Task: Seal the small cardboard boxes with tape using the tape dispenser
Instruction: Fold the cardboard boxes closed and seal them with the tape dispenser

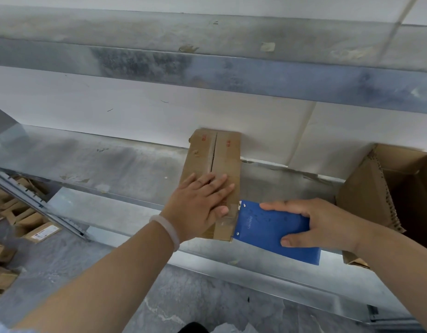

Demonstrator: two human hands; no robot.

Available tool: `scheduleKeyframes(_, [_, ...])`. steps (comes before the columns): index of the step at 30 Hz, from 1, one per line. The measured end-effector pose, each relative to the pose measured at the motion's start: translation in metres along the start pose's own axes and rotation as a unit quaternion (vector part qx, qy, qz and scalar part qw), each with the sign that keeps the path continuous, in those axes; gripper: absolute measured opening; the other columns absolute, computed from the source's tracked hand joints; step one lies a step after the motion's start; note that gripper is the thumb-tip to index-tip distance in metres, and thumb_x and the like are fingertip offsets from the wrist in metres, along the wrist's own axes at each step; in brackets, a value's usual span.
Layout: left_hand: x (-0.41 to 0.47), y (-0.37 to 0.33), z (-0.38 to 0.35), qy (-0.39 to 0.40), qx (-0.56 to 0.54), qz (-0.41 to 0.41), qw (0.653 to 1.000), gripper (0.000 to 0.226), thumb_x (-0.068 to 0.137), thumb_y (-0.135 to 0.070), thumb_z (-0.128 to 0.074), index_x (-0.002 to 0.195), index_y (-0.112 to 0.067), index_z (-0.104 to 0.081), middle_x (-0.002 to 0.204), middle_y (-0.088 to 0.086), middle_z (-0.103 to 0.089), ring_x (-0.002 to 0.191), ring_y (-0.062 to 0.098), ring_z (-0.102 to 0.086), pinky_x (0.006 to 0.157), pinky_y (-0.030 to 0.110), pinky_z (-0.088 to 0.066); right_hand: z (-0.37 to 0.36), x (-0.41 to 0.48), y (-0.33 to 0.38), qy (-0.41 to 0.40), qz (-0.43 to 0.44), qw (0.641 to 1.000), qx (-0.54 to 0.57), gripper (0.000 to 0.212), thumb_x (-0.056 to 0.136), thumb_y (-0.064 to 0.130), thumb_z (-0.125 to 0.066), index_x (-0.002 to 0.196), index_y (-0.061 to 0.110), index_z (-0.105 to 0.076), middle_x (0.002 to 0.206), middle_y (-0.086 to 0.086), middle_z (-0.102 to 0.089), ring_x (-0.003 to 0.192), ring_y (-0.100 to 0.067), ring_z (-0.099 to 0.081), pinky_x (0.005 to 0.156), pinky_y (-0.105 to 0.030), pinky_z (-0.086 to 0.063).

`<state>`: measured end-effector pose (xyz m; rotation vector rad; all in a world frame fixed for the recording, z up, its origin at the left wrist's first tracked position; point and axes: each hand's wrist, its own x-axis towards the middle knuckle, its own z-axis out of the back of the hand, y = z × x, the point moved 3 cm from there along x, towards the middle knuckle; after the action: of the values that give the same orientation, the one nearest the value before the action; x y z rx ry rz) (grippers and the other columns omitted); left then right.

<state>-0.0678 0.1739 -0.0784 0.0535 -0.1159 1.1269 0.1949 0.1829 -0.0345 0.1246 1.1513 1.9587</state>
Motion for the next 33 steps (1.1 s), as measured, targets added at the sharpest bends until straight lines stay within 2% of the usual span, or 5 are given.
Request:
scheduleKeyframes(12, [-0.004,0.006,-0.005,0.037,0.02,-0.001,0.999,0.054,0.1,-0.053,-0.015,0.147,-0.036,-0.035,0.154,-0.009,-0.032,0.142,0.018,-0.032,0.115,0.049,-0.028,0.02,-0.033,-0.005,0.023,-0.069,0.996,0.049,0.064,0.076,0.019,-0.081,0.124,0.052,-0.054,0.11,0.029,-0.066,0.099,0.001,-0.066,0.08,-0.014,-0.052])
scheduleKeyframes(20, [-0.003,0.005,-0.004,0.04,0.007,0.0,0.999,0.058,0.097,-0.057,-0.007,0.149,-0.039,-0.025,0.157,-0.013,-0.021,0.146,0.015,-0.021,0.119,0.043,-0.015,0.033,-0.045,0.0,0.041,-0.106,0.993,-0.02,0.061,0.076,0.034,-0.081,0.114,0.07,-0.05,0.109,0.031,-0.064,0.094,0.003,-0.066,0.082,-0.024,-0.056])
scheduleKeyframes(25, [0.002,0.006,-0.005,0.045,0.0,0.008,0.999,0.064,0.092,-0.06,0.001,0.15,-0.042,-0.02,0.158,-0.017,-0.014,0.147,0.012,-0.016,0.12,0.04,-0.011,0.011,-0.024,0.017,0.031,-0.113,0.978,-0.171,0.064,0.08,0.049,-0.072,0.128,0.068,-0.034,0.111,0.038,-0.052,0.084,0.014,-0.056,0.071,-0.005,-0.044])
scheduleKeyframes(29, [0.002,0.005,-0.005,0.045,-0.002,0.008,0.999,0.065,0.091,-0.062,0.005,0.15,-0.044,-0.017,0.158,-0.018,-0.011,0.148,0.011,-0.014,0.119,0.039,-0.009,-0.017,0.002,0.024,-0.012,-0.099,0.966,-0.24,0.069,0.08,0.056,-0.067,0.14,0.056,-0.032,0.141,0.025,-0.045,0.12,-0.002,-0.049,0.1,-0.025,-0.042])
scheduleKeyframes(33, [0.002,0.005,-0.006,0.044,-0.01,0.014,0.999,0.063,0.091,-0.061,0.0,0.149,-0.044,-0.018,0.157,-0.02,-0.011,0.147,0.01,-0.015,0.119,0.038,-0.009,-0.03,0.017,0.027,-0.059,-0.1,0.964,-0.238,0.071,0.076,0.055,-0.067,0.14,0.055,-0.034,0.139,0.018,-0.051,0.12,-0.009,-0.051,0.097,-0.03,-0.046])
